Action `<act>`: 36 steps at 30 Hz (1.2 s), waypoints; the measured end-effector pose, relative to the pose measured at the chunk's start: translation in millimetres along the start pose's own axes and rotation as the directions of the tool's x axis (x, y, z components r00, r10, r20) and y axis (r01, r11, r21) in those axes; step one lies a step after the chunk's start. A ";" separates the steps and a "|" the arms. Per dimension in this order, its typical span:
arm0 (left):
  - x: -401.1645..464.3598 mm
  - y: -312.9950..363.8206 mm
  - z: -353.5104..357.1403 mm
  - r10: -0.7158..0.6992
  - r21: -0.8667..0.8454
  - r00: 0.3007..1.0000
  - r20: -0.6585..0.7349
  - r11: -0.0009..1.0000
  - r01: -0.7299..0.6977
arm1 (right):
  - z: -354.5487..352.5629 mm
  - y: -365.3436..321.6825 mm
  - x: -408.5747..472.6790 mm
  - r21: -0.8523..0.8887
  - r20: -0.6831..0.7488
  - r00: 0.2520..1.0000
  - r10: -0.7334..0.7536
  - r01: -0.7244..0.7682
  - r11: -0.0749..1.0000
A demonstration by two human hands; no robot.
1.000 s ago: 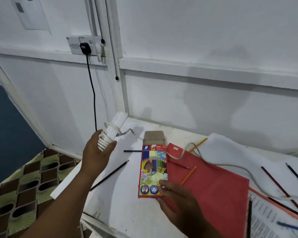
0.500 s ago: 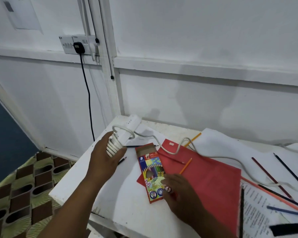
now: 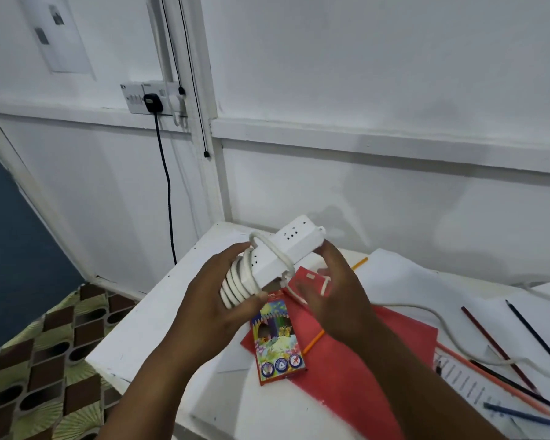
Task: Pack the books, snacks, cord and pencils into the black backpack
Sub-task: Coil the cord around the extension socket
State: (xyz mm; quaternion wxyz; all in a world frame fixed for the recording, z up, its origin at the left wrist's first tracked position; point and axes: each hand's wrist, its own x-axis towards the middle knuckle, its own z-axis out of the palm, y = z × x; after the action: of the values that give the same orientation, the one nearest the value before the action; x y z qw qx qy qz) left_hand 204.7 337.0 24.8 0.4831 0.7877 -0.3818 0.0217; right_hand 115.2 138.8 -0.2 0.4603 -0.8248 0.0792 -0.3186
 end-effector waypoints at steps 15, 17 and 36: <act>36.5 83.7 44.7 0.079 0.089 0.994 -0.069 0.993 -0.073 | -105.2 2.6 29.2 0.163 0.041 0.996 0.078 -0.084 0.983; 39.2 85.6 53.6 0.046 0.079 0.996 -0.082 0.996 -0.039 | -118.5 0.6 19.5 0.294 0.021 0.998 0.058 -0.061 0.954; 128.9 41.2 54.4 0.116 -0.276 0.953 0.278 0.961 -0.036 | -68.9 -17.6 39.1 0.290 -0.178 0.947 0.268 -0.210 0.934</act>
State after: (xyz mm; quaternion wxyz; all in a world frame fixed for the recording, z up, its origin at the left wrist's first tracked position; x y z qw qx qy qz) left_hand 252.0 209.9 78.5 0.5221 0.6943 -0.4786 -0.1276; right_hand 101.7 83.2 57.5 0.5913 -0.7002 0.1849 -0.3549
